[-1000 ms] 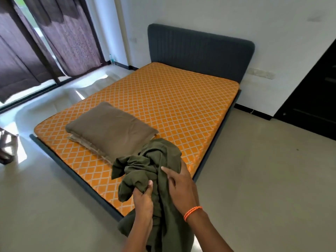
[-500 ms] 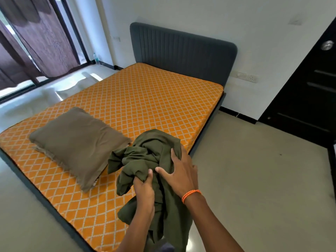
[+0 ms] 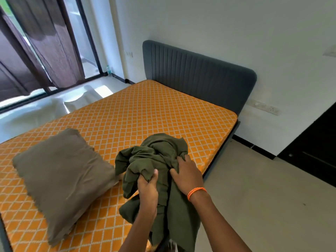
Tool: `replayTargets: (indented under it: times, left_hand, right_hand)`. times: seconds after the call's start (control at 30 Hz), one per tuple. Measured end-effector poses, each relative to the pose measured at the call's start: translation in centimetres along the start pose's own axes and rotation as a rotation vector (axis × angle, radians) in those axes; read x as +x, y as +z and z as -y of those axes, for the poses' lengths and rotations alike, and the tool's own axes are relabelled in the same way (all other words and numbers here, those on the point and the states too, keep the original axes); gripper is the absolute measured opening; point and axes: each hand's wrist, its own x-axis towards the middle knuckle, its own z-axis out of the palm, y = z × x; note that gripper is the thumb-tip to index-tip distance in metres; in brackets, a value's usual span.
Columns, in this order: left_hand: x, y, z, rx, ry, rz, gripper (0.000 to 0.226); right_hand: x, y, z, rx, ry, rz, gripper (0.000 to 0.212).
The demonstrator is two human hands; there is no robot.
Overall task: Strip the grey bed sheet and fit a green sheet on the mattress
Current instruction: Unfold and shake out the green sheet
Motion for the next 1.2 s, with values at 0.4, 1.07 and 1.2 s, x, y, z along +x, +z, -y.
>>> replayTargets:
  times: [0.4,1.07,1.2]
  left_hand:
    - [13.4,12.5,-4.0,-0.063,0.115,-0.123,0.035]
    - [24.3,22.8,-3.8,0.076,0.158,-0.309,0.025]
    - [24.9,22.0,-2.9,0.11,0.115,-0.344,0.029]
  right_hand:
    - [24.1,-6.7,-7.4,-0.001,-0.11,-0.188,0.044]
    - [40.6,-1.2,-7.8,0.659,-0.619,0.05,0.033]
    - [38.8,-0.4,-6.1,0.659,-0.691,0.005,0.036]
